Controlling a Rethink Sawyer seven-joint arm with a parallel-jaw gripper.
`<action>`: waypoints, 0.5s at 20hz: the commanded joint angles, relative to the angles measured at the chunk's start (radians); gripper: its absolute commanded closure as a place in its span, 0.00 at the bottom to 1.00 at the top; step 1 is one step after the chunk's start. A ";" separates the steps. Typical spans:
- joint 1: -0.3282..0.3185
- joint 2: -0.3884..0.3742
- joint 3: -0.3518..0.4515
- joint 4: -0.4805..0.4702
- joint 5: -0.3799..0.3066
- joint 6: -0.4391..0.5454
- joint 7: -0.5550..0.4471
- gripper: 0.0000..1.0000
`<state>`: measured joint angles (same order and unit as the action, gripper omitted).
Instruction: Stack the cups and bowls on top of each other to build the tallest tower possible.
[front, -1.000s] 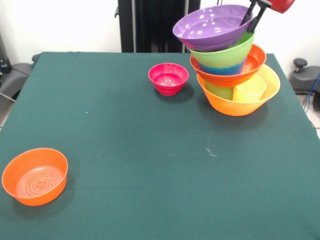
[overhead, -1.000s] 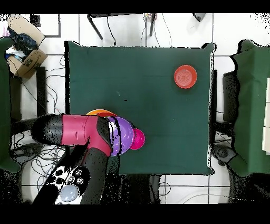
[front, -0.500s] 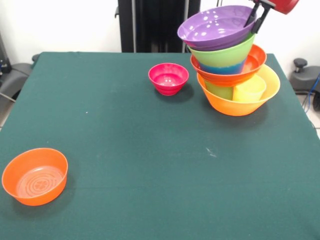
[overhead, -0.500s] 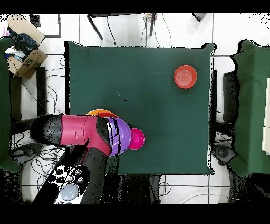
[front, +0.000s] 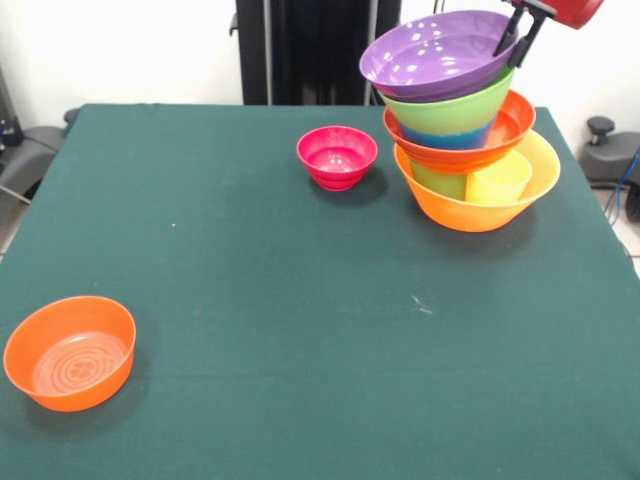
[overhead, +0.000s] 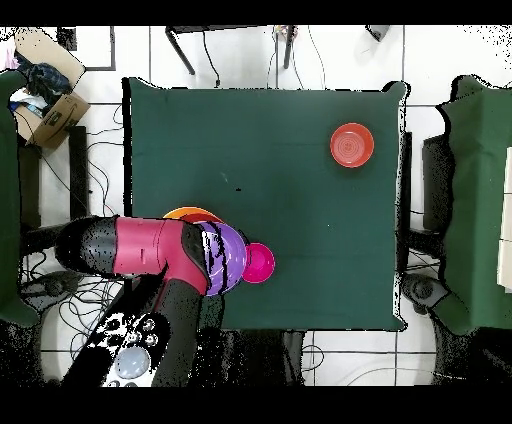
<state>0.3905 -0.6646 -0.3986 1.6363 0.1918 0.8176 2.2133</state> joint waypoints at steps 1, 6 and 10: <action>-0.013 0.017 0.106 0.029 0.011 -0.034 0.121 1.00; -0.010 0.022 0.100 0.023 0.008 -0.030 0.127 1.00; -0.009 0.025 0.100 0.018 0.010 -0.030 0.133 1.00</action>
<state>0.3905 -0.6646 -0.3986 1.6363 0.1918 0.8176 2.2133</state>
